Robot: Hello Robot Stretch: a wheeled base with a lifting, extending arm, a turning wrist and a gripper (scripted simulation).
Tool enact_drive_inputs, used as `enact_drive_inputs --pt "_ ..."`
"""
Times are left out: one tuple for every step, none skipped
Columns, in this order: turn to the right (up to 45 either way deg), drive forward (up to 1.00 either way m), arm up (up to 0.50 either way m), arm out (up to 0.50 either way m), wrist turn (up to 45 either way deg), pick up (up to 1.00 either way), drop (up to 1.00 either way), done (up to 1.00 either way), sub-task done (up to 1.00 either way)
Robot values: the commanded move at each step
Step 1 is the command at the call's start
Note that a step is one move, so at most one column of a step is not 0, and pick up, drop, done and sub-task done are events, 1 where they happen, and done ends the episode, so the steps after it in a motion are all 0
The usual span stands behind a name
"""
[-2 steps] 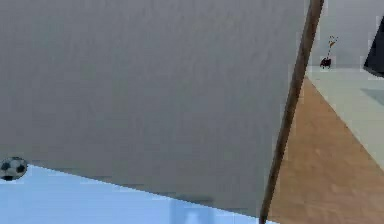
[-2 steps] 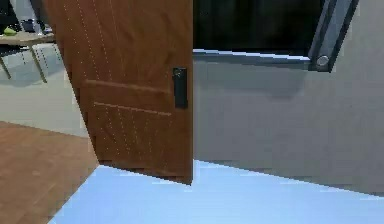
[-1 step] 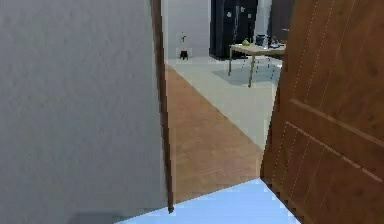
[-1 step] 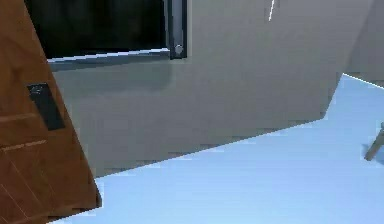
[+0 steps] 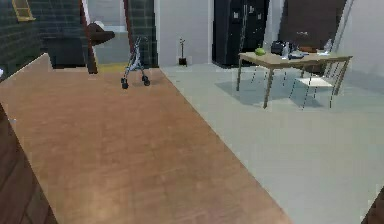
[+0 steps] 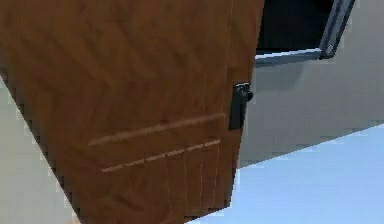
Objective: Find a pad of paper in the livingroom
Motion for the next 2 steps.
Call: enact_drive_inputs --pt "21.0 0.0 0.0 0.0 0.0 0.0 0.0 0.0 0.0" --pt "0.0 0.15 0.0 0.0 0.0 0.0 0.0 0.0 0.0"
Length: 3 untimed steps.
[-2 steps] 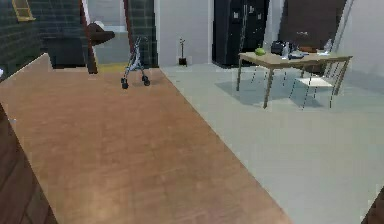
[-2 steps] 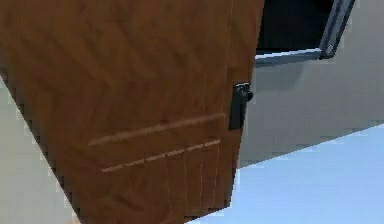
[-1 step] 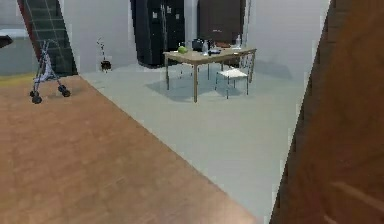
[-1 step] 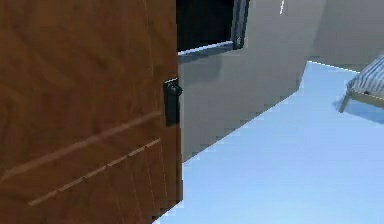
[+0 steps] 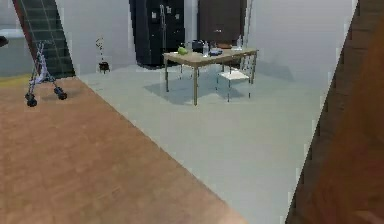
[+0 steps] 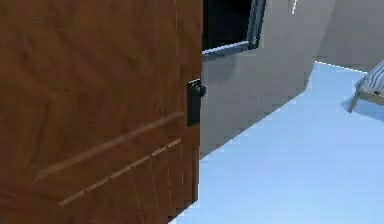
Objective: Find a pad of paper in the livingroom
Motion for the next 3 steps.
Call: enact_drive_inputs --pt "-45.0 0.0 0.0 0.0 0.0 0.0 0.0 0.0 0.0" --pt "-9.0 0.0 0.0 0.0 0.0 0.0 0.0 0.0 0.0" --pt "0.0 0.45 0.0 0.0 0.0 0.0 0.0 0.0 0.0"
